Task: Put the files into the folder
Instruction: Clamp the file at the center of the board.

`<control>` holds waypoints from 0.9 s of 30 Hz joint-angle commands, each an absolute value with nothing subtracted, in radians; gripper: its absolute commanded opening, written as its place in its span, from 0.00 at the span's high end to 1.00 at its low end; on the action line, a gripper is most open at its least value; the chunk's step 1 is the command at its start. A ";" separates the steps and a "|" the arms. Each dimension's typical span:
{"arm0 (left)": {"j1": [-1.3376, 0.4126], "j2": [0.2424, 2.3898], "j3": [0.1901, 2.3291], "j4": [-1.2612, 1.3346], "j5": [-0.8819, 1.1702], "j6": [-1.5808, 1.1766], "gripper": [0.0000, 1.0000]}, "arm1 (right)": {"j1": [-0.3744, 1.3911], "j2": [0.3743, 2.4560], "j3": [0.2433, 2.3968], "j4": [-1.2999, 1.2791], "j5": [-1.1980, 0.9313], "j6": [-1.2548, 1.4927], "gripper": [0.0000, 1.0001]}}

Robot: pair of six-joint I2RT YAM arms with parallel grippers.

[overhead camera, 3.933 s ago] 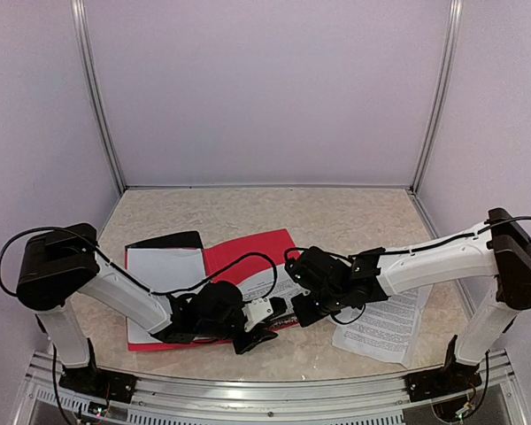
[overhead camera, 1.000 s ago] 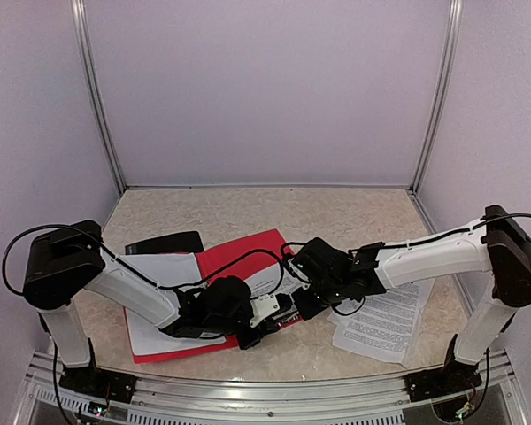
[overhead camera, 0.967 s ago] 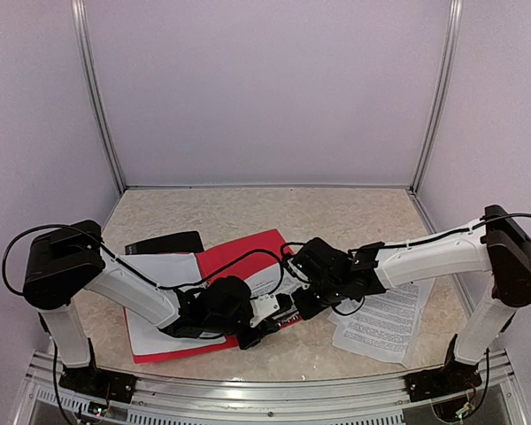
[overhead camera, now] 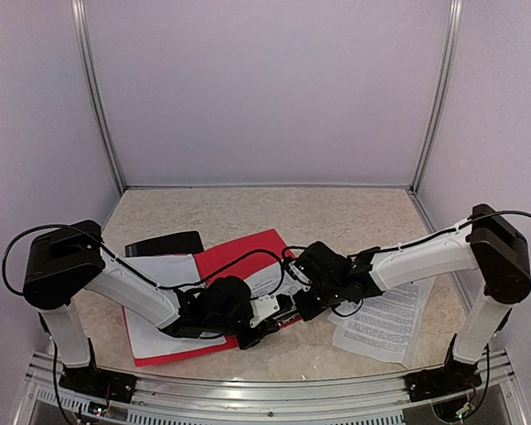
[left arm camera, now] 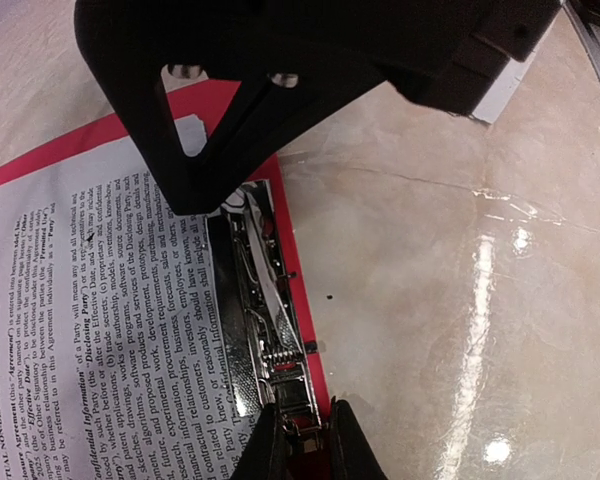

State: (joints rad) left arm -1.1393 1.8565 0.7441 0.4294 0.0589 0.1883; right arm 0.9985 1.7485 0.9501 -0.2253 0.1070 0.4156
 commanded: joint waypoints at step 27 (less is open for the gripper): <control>-1.163 1.896 0.727 0.340 0.146 0.198 1.00 | 0.976 1.807 0.800 -0.195 0.107 0.438 1.00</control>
State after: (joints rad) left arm -1.1393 1.8565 0.7441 0.4294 0.0574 0.1879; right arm 0.9962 1.7218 0.8669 -0.0986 0.1043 0.4358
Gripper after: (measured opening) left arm 0.103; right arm 0.005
